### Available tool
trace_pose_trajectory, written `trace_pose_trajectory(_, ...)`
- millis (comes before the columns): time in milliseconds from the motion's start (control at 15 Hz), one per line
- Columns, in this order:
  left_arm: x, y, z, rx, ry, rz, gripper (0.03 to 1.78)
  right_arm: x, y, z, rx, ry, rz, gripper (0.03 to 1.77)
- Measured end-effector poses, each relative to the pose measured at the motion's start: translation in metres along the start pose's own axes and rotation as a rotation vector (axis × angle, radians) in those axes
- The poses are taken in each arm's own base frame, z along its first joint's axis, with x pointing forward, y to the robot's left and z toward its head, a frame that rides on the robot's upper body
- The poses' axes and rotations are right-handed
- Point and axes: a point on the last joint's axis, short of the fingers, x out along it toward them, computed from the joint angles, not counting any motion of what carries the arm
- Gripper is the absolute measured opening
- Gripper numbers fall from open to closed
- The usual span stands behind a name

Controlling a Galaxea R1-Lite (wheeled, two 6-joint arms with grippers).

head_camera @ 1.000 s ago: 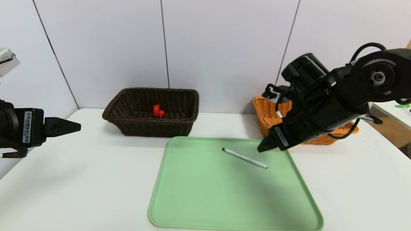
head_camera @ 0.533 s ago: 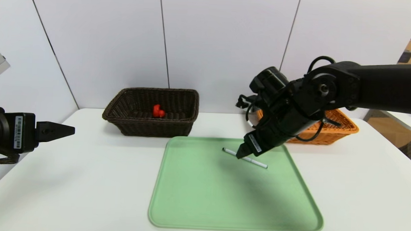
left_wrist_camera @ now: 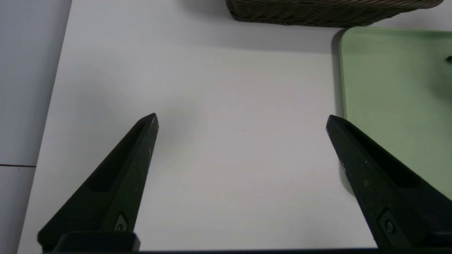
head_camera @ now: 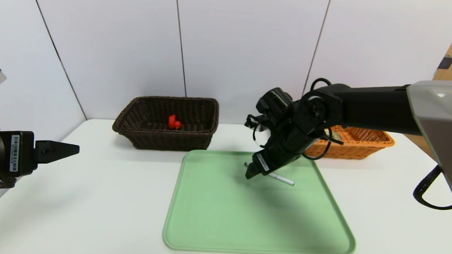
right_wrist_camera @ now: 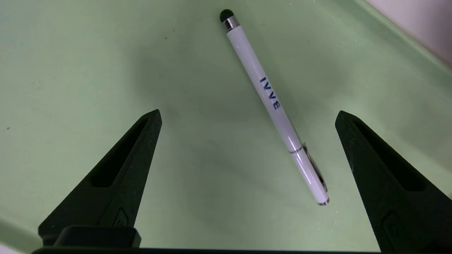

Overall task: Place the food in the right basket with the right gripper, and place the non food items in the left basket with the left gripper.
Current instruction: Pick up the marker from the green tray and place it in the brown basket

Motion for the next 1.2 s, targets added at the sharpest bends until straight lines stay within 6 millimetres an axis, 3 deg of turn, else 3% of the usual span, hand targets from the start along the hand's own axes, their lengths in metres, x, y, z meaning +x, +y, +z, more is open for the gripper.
trace_pose_trajectory(400,0.000,0.000,-0.002,0.001,0.004,-0.004,1.69,0.018,0.000,0.002,0.007,0.029,0.012,1.70)
trace_pose_trajectory(933,0.000,0.000,-0.002,0.001,0.006,-0.006,1.69,0.011,0.024,0.001,0.115,0.036,0.040,1.70)
trace_pose_trajectory(1200,0.000,0.000,-0.002,0.001,0.006,-0.005,1.69,0.011,0.026,0.002,0.196,0.046,0.031,1.70)
